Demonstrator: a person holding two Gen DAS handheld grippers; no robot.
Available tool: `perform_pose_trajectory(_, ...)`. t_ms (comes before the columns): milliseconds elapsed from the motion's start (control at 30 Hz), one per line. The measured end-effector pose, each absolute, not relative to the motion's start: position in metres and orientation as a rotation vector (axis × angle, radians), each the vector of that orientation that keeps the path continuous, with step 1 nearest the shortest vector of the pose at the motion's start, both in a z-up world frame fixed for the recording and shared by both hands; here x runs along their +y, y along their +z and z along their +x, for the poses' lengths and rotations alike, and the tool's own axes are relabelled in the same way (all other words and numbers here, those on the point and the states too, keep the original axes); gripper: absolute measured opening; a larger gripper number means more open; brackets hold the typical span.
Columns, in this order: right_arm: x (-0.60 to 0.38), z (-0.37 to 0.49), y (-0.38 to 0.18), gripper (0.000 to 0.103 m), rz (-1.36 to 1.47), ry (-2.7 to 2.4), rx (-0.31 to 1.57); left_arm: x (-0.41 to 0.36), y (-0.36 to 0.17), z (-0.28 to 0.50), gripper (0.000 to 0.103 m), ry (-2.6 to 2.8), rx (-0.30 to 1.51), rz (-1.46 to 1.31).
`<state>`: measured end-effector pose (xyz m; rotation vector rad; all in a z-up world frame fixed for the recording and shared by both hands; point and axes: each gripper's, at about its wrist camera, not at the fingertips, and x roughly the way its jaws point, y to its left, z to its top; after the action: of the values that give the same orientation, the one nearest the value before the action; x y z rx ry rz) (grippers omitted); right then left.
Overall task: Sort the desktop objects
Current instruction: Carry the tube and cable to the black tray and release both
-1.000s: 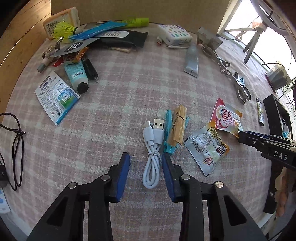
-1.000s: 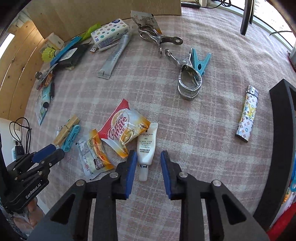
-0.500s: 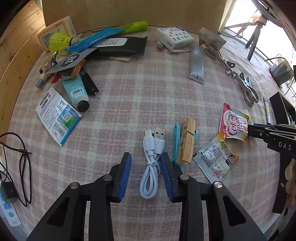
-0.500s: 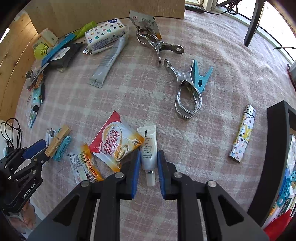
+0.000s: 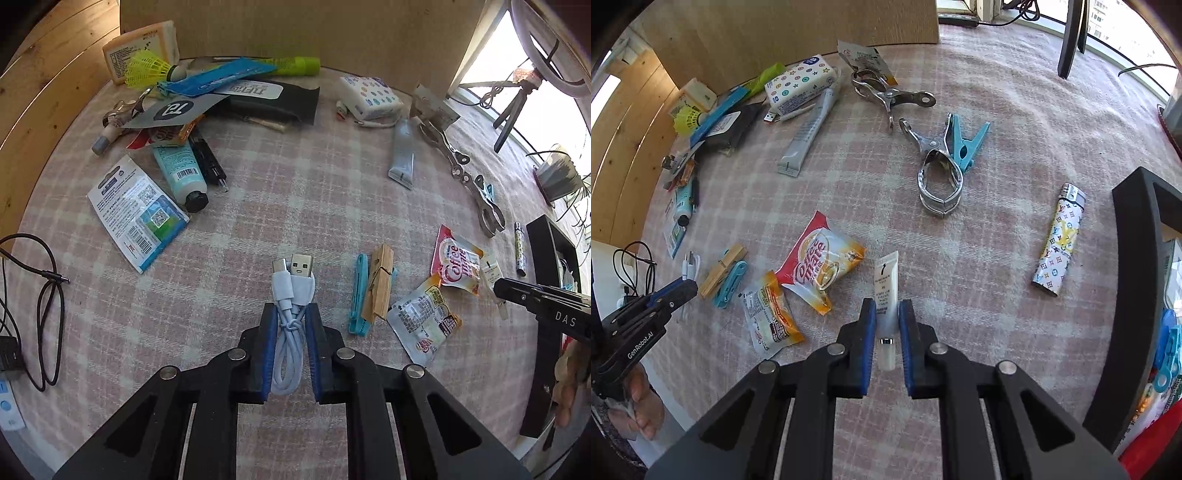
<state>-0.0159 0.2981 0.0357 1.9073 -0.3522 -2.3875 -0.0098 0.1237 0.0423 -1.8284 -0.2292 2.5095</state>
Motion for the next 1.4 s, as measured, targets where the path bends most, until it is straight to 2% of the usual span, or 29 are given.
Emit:
perform_pose_trajectory(267, 0.313, 0.024, 0.059, 0.010, 1.820, -2.443, -0.416, 0.111, 0.071, 0.010, 0.014, 2.514, -0.216, -1.741)
perform_pose_trajectory(333, 0.325, 0.033, 0.064, 0.006, 1.805, -2.458, -0.440, 0.124, 0.082, 0.014, 0.014, 2.504, -0.205, -1.715)
perform_pose_trajectory(667, 0.374, 0.065, 0.073, 0.007, 1.746, -2.489, -0.540, 0.225, 0.094, 0.011, 0.014, 2.412, -0.090, -1.616)
perform_pose_trajectory(833, 0.335, 0.053, 0.049, 0.012, 1.810, -2.399, -0.313, 0.244, 0.091, 0.015, 0.014, 2.394, -0.059, -1.622)
perform_pose_trajectory(933, 0.316, 0.038, 0.028, 0.018, 1.876, -2.347, -0.194, 0.236, 0.089, 0.017, 0.014, 2.403, -0.076, -1.639)
perform_pose_trajectory(1067, 0.297, 0.025, 0.012, 0.020, 1.927, -2.311, -0.026, 0.217, 0.086, 0.022, 0.014, 2.428, -0.109, -1.672)
perform_pose_trajectory(1400, 0.281, 0.024, 0.005, 0.021, 1.961, -2.243, 0.090, 0.194, 0.074, 0.027, 0.014, 2.440, -0.187, -1.717)
